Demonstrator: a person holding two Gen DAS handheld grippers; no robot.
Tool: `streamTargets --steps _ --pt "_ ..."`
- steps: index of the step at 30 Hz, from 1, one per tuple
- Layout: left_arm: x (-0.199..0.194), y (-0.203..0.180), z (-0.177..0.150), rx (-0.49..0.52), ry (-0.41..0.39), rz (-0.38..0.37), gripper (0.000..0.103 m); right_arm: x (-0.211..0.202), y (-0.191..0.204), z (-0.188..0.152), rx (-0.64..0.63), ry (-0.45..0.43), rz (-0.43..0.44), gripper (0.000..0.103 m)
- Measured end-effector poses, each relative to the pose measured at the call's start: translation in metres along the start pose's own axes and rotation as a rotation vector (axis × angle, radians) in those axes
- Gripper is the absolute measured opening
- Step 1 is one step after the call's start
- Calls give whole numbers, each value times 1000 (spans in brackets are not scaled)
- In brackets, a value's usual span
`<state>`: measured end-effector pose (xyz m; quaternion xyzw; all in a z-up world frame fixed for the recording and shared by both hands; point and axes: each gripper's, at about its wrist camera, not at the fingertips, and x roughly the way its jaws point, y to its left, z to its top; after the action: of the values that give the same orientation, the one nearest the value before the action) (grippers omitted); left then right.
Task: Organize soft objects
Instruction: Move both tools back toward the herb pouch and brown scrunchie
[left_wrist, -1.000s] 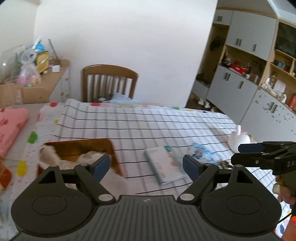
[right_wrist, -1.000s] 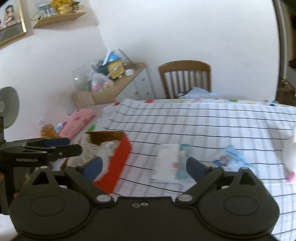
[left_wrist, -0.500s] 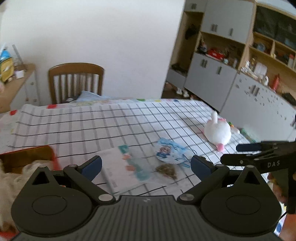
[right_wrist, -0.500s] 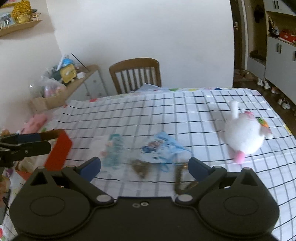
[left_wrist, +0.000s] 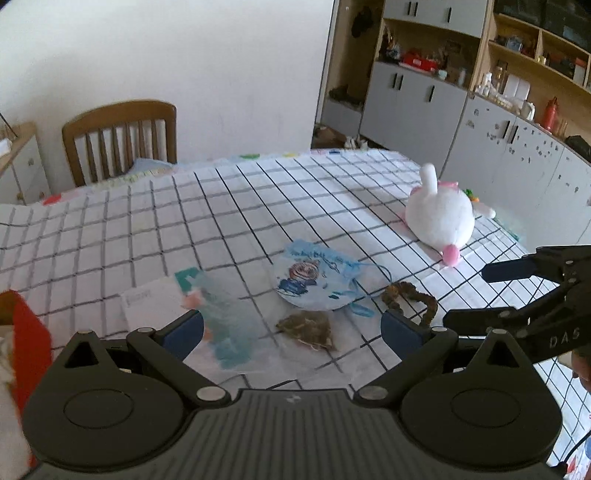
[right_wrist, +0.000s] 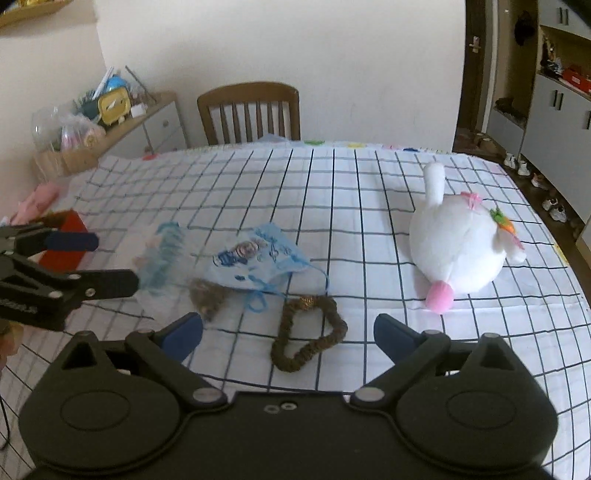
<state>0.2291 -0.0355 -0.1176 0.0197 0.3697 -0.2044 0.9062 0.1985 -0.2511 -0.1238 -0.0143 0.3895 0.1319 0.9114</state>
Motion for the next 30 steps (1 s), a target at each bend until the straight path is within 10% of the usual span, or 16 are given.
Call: streamTargets --steps 14,30 --pt "53 -13 -2 65 70 54 100 40 -7 -6 -4 61 -8 94" --pt "83 -13 -3 69 150 15 52 66 -3 -4 11 81 -101 74"
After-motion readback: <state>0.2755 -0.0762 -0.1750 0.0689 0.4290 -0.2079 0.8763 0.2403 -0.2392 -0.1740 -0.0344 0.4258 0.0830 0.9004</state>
